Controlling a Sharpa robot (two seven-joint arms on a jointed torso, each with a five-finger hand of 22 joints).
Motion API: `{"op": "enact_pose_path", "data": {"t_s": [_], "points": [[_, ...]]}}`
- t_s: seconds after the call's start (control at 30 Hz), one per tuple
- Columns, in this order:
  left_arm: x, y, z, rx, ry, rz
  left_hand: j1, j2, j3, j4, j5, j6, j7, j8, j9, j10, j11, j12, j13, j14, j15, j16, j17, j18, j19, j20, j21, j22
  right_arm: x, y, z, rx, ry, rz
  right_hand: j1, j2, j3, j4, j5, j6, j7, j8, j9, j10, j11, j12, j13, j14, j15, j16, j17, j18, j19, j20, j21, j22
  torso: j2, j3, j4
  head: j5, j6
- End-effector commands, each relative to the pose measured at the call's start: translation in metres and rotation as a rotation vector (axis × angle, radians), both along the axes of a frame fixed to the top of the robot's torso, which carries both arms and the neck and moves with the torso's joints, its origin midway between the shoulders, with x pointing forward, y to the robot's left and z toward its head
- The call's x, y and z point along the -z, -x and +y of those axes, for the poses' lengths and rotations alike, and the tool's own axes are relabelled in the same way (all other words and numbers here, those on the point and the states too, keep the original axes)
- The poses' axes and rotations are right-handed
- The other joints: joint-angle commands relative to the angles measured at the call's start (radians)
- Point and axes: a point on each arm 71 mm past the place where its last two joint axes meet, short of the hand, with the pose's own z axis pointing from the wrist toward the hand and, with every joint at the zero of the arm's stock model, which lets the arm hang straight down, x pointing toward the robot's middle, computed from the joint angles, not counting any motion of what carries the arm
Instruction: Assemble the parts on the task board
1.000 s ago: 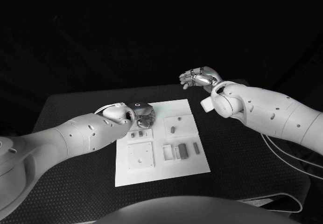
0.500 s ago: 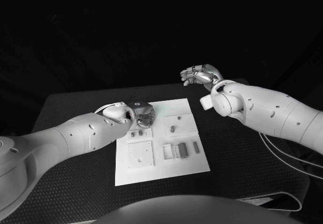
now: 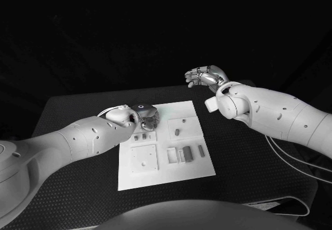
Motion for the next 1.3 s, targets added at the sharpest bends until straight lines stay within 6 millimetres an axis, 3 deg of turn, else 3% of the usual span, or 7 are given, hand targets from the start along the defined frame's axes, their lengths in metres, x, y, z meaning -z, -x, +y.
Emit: {"op": "enact_pose_path", "data": {"t_s": [0.03,0.43,0.47,0.83,1.3], "points": [[0.0111,0.0058,-0.0009,0.011,-0.027,0.043,0.001,0.007,0.001,0.003,0.003,0.004,0.002,0.003,0.001,0.042,0.034,0.005,0.006,0.005,0.004,0.003,0.0,0.03,0.007,0.001,0.004,0.001,-0.0007,0.0003,0.0012,-0.006,-0.007,-0.008,0.005,0.006,-0.006,0.0,0.0,0.006,0.001,0.004,0.0,0.007,0.003,-0.003,-0.001,0.008,0.002,-0.002,-0.001,-0.004,0.002,0.007,-0.004,-0.001,0.001,0.0002,-0.0005,0.0,0.0],[0.0153,0.0078,-0.0022,0.011,-0.033,0.057,0.001,0.007,0.002,0.001,0.002,0.006,0.005,0.004,0.001,0.047,0.033,0.006,0.007,0.008,0.003,0.004,0.0,0.031,0.009,0.001,0.005,0.002,-0.0005,0.0004,0.0019,-0.009,-0.008,-0.005,-0.006,0.007,-0.011,0.005,-0.001,0.003,0.003,0.002,-0.001,0.007,0.004,-0.007,-0.005,-0.003,0.007,-0.015,-0.004,-0.008,-0.006,0.01,-0.01,-0.003,-0.001,0.0005,-0.0002,-0.004,0.0],[0.0157,0.0079,-0.0022,0.01,-0.034,0.058,0.003,0.02,0.005,0.002,0.005,0.036,0.005,0.021,0.006,0.084,0.024,0.025,0.016,0.019,-0.004,0.01,0.0,0.033,0.019,-0.002,0.01,0.006,-0.0005,0.0003,0.0018,-0.009,-0.007,-0.005,-0.008,0.008,-0.012,0.003,-0.001,0.002,0.003,0.002,-0.002,0.01,0.004,-0.01,-0.009,-0.002,0.009,-0.022,-0.004,-0.008,-0.009,0.011,-0.013,-0.004,-0.001,0.0005,-0.0002,-0.004,0.0],[0.019,0.0074,0.001,0.002,-0.066,0.054,0.019,0.032,0.029,-0.009,0.002,0.039,0.004,0.022,-0.002,0.101,0.016,0.019,0.018,0.029,-0.013,0.005,-0.009,0.032,0.024,-0.007,0.009,0.011,-0.0005,0.0004,0.0018,-0.009,-0.007,-0.005,-0.009,0.01,-0.017,0.002,0.0,0.002,0.003,0.002,-0.006,0.023,0.004,-0.023,-0.033,0.014,0.01,-0.057,0.005,-0.004,-0.01,0.015,-0.02,-0.003,-0.001,0.0,0.0007,-0.006,0.0],[0.0186,0.0079,0.0008,0.009,-0.059,0.048,0.033,0.03,0.073,-0.008,0.001,0.055,-0.001,0.034,-0.015,0.156,-0.001,0.019,0.03,0.049,-0.029,-0.005,-0.027,0.023,0.039,-0.018,0.002,0.017,-0.0007,0.0004,0.0018,-0.004,-0.009,-0.006,-0.009,0.01,-0.019,0.002,0.0,0.002,0.003,0.002,-0.008,0.027,0.004,-0.026,-0.04,0.019,0.009,-0.068,0.011,-0.002,-0.009,0.017,-0.022,-0.002,-0.001,0.0002,0.0003,-0.005,0.0]]}}
